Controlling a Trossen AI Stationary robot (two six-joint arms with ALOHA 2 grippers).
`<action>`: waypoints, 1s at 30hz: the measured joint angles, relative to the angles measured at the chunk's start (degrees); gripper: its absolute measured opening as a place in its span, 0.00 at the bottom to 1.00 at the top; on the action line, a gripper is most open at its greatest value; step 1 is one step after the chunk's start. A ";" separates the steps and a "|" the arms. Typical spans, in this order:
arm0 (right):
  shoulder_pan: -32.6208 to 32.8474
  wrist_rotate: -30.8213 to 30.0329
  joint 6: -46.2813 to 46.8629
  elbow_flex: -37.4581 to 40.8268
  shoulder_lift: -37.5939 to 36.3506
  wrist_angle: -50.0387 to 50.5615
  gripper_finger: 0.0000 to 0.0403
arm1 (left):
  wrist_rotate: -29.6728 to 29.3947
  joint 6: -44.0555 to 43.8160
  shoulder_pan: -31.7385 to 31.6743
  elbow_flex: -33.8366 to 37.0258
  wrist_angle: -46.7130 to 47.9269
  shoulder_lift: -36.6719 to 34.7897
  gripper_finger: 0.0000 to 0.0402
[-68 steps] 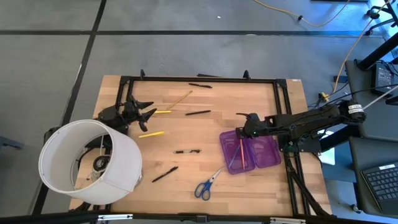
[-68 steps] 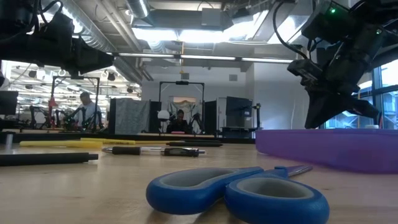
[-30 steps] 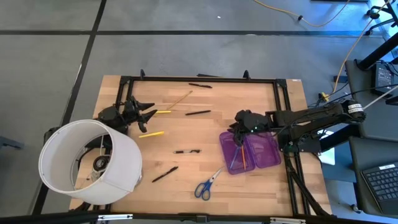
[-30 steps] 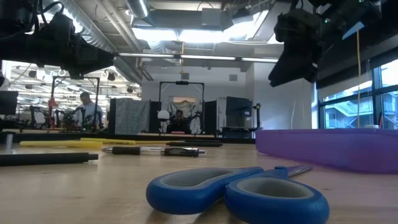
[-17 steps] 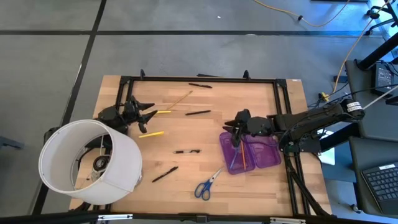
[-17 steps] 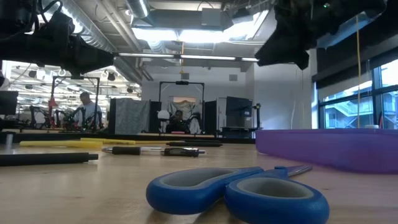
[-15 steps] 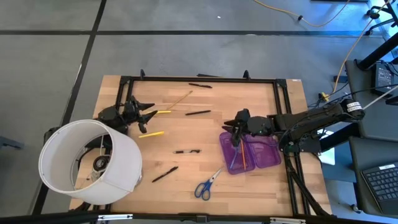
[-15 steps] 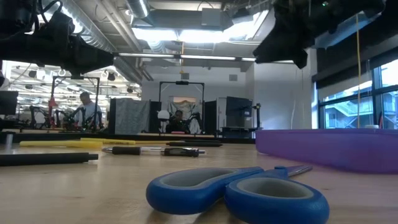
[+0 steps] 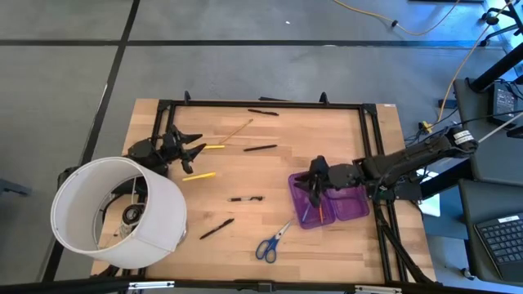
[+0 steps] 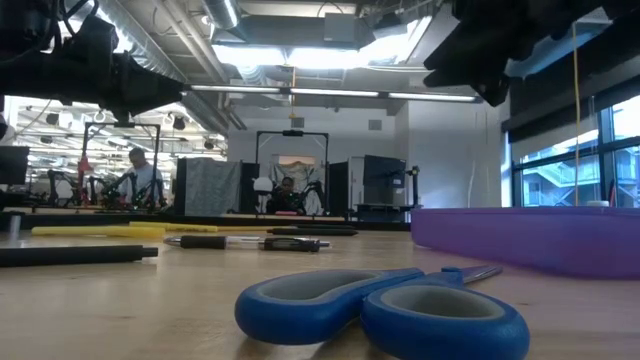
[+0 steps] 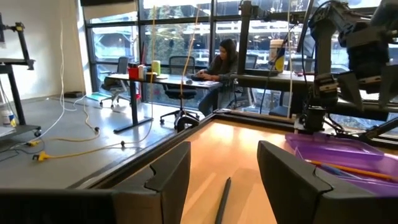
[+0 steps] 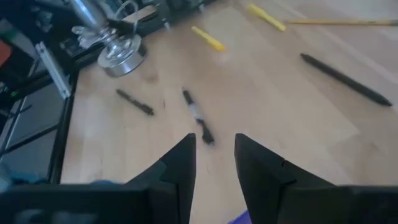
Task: Pick & place school supplies into a supply box
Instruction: Put the black pen into the supply box
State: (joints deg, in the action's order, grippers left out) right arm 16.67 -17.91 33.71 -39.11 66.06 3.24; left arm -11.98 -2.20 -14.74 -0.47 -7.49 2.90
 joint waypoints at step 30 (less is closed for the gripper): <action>2.53 0.00 -2.48 0.02 0.00 1.76 0.29 | 0.94 -3.26 0.00 0.00 -0.02 0.00 0.45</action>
State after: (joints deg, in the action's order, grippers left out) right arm 19.20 -17.91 31.24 -39.09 66.06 4.99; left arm -11.05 -5.46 -14.74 -0.47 -7.51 2.90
